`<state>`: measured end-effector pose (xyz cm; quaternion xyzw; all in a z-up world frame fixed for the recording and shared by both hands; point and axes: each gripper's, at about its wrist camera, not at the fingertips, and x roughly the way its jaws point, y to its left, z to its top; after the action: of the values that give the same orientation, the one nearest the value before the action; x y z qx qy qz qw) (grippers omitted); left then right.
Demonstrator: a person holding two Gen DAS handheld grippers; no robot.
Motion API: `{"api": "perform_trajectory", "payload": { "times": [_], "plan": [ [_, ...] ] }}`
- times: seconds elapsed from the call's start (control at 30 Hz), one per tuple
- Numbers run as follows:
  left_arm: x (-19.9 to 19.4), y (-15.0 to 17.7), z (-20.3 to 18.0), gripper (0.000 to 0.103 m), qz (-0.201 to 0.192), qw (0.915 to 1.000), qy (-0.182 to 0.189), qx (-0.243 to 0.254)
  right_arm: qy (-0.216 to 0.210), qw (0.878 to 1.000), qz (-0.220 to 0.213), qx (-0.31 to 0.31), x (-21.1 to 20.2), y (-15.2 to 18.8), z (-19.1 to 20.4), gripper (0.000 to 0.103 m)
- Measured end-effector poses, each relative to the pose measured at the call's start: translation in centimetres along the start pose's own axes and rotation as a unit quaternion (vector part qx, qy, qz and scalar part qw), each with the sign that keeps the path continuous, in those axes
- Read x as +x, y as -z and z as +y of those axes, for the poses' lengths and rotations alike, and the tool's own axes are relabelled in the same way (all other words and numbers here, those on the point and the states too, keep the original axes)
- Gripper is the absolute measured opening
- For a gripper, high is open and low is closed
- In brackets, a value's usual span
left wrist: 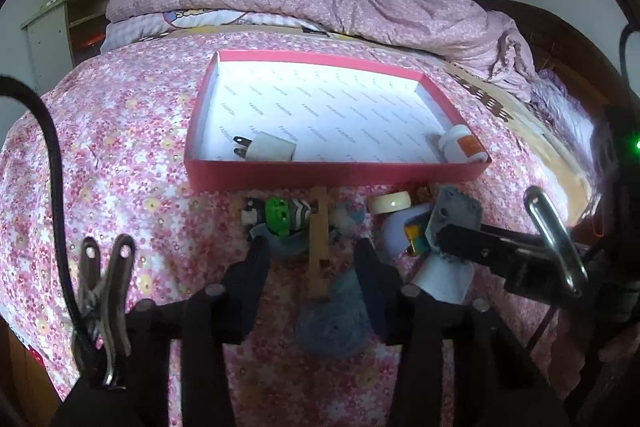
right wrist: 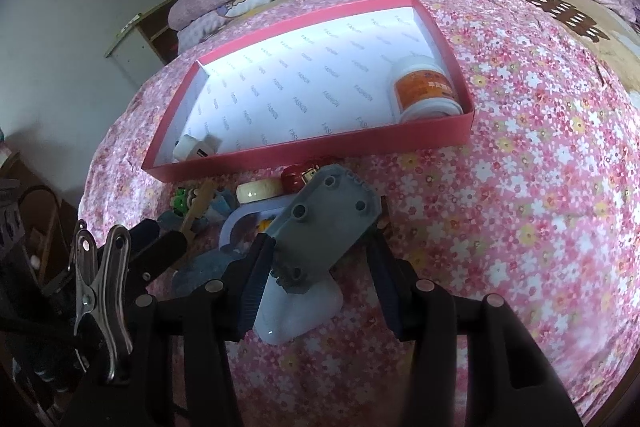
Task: Organize rigid objects
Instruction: 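Grasp the grey plastic plate with the right gripper and lift it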
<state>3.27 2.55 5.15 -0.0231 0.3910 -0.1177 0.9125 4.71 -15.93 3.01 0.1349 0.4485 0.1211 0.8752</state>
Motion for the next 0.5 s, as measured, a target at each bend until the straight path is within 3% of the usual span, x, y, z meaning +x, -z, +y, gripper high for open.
{"api": "perform_trajectory", "payload": {
  "times": [0.3,0.5],
  "plan": [
    [0.6,0.2,-0.4,0.019,0.014,0.9998,0.016,-0.004,-0.018,1.0,-0.006,0.004,-0.4,0.2,-0.5,0.021],
    [0.6,0.3,-0.1,0.014,0.02,0.9994,0.023,-0.014,-0.046,0.999,-0.017,-0.003,-1.0,0.5,-0.6,0.013]
  ]
}}
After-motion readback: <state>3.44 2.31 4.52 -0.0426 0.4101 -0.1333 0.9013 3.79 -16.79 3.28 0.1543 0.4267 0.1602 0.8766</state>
